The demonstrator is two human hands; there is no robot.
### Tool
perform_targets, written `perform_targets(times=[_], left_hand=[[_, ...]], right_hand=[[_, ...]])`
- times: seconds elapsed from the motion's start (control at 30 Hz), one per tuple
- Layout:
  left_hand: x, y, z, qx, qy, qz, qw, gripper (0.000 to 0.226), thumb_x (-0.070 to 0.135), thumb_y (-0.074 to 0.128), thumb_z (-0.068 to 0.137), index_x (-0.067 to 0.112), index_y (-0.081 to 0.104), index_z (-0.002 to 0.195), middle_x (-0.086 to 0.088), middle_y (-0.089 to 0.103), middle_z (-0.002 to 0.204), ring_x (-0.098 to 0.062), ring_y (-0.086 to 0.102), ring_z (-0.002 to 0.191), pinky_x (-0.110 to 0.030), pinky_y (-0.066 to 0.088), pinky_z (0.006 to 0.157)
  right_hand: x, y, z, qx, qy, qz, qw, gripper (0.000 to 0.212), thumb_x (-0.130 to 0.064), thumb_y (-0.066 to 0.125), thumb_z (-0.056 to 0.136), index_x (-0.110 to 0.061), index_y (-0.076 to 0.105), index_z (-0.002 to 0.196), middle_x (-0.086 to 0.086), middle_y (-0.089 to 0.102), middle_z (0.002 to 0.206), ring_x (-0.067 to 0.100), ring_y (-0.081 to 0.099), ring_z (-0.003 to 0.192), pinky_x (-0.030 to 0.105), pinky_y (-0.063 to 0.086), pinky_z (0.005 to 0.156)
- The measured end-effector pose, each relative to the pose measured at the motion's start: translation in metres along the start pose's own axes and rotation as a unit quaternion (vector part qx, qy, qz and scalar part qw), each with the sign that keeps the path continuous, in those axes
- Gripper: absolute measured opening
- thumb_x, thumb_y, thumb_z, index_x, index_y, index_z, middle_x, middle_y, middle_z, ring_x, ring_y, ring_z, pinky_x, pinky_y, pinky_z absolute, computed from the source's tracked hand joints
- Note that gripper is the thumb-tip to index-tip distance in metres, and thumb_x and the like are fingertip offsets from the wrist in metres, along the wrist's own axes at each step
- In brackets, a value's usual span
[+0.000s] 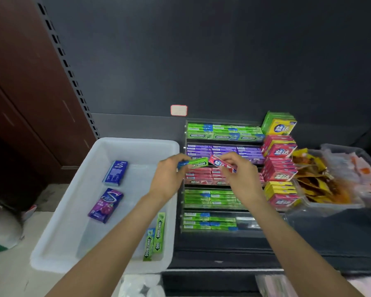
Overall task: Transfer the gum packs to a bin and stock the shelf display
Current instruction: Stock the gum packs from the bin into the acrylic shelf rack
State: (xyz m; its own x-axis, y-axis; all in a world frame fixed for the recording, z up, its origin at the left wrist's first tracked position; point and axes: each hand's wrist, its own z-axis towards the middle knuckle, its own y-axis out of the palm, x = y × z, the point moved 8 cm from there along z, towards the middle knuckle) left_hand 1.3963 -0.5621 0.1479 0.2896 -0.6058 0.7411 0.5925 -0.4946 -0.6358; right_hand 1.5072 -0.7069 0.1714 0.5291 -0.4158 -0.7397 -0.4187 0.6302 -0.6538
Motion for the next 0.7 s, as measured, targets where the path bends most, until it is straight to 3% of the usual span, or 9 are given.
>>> perform_targets(times=[0.2,0.33,0.43,0.7], left_hand=[[0.040,0.072,-0.039,-0.037,-0.033,-0.005,0.999,0.019,0.016,0.063,0.089,0.010,0.067,0.106,-0.005,0.068,0.099,-0.015,0.059,0.085,-0.015,0.040,0.075],[0.042,0.119,-0.066,-0.099,-0.030,0.072,0.992,0.022,0.012,0.062,0.088,0.009,0.067,0.109,-0.010,0.062,0.109,-0.023,0.058,0.096,-0.021,0.039,0.083],[0.033,0.141,-0.081,-0.128,-0.050,0.122,0.983,0.022,0.014,0.062,0.089,0.012,0.067,0.109,-0.009,0.062,0.113,-0.026,0.059,0.105,-0.034,0.046,0.091],[0.026,0.143,-0.094,-0.026,-0.055,0.195,0.979,0.022,0.008,0.063,0.087,0.012,0.067,0.108,-0.008,0.064,0.109,-0.028,0.058,0.103,-0.037,0.051,0.080]], right_hand=[[0.053,-0.051,-0.030,-0.026,-0.003,-0.017,1.000,0.020,-0.005,0.060,0.089,-0.012,0.063,0.107,-0.001,0.066,0.105,0.008,0.056,0.095,0.016,0.039,0.080],[0.086,-0.067,-0.054,-0.049,0.008,-0.009,0.999,0.019,-0.004,0.060,0.089,-0.010,0.063,0.106,-0.001,0.065,0.104,0.006,0.054,0.093,0.016,0.039,0.080],[0.104,-0.071,-0.067,-0.065,0.014,-0.003,0.998,0.020,-0.004,0.060,0.088,-0.014,0.064,0.105,-0.002,0.067,0.103,0.011,0.060,0.095,0.019,0.043,0.080],[0.121,-0.072,-0.082,-0.086,0.003,0.008,0.996,0.021,-0.006,0.061,0.089,-0.013,0.064,0.108,-0.004,0.067,0.105,0.004,0.057,0.093,0.017,0.046,0.083]])
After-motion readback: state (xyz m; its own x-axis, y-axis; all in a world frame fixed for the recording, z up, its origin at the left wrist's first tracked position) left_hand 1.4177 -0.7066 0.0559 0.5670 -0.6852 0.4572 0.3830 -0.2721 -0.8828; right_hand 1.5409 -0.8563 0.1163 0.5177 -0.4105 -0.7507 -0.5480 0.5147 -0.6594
